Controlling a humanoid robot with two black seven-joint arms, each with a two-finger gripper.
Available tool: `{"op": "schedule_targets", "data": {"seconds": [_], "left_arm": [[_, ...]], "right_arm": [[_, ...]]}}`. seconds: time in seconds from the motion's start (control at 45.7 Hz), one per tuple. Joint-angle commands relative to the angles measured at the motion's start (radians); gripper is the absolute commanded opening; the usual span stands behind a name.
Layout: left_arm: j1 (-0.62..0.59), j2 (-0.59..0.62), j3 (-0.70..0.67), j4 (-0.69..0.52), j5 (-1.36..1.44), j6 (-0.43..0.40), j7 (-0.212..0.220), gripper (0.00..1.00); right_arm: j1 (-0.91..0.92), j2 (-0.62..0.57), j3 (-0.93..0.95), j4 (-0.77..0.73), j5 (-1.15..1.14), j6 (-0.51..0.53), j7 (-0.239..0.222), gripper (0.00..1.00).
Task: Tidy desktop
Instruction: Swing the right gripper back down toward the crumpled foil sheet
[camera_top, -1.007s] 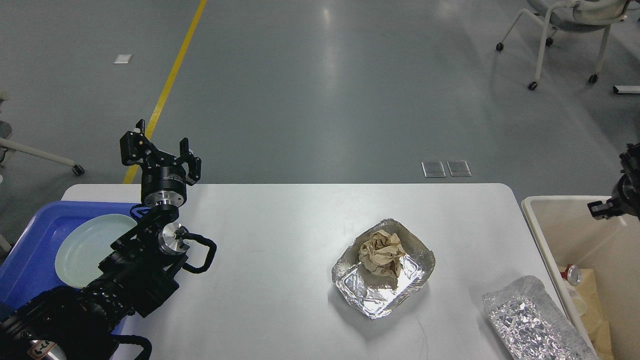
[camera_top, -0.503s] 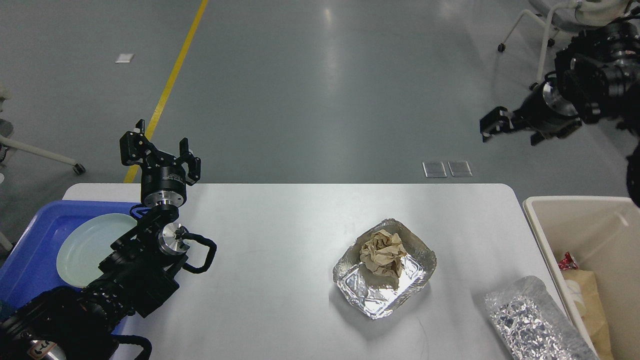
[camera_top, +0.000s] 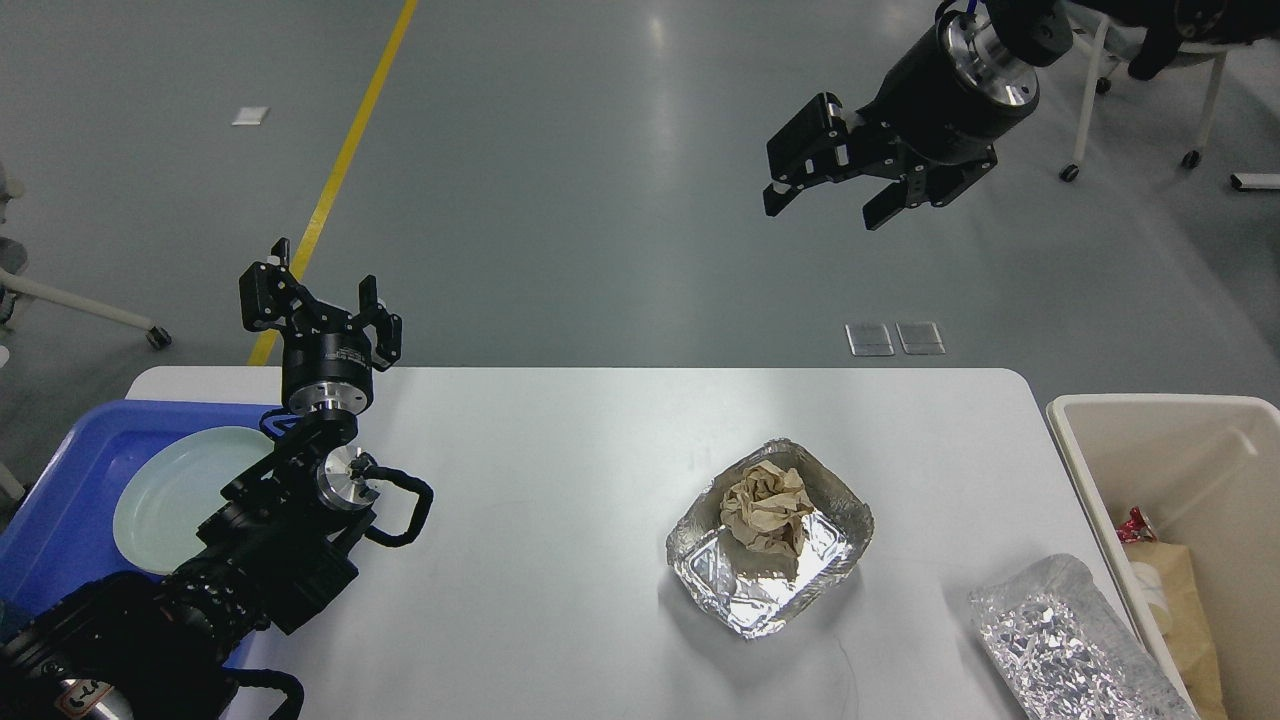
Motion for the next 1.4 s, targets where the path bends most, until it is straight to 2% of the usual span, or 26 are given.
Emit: {"op": "schedule_targets", "data": {"seconds": [0.0,0.241,0.394,0.525,0.744,0.853,0.963,1.379], "left_arm": [[0.000,0.000,0.000,0.000,0.000,0.000,0.000,1.00],[0.000,0.000,0.000,0.000,0.000,0.000,0.000,1.00],[0.000,0.000,0.000,0.000,0.000,0.000,0.000,1.00],[0.000,0.000,0.000,0.000,0.000,0.000,0.000,1.00],[0.000,0.000,0.000,0.000,0.000,0.000,0.000,1.00],[0.000,0.000,0.000,0.000,0.000,0.000,0.000,1.00],[0.000,0.000,0.000,0.000,0.000,0.000,0.000,1.00],[0.000,0.000,0.000,0.000,0.000,0.000,0.000,1.00]], "right_arm": [[0.169,-0.018,0.008,0.224,0.000,0.000,-0.001,0.98],[0.341,-0.071,0.014,0.549,0.002,0.000,-0.002,0.98],[0.329,-0.096,-0.002,0.581,-0.001,0.000,-0.004,0.98],[0.216,-0.103,-0.062,0.575,-0.023,0.000,-0.010,0.98],[-0.037,-0.099,-0.199,0.572,-0.071,-0.326,-0.068,0.98],[-0.146,-0.102,-0.222,0.555,-0.072,-0.420,-0.090,0.99],[-0.255,-0.103,-0.228,0.513,-0.075,-0.471,-0.105,0.99],[-0.651,-0.084,-0.203,0.167,-0.061,-0.555,-0.114,0.98]]}}
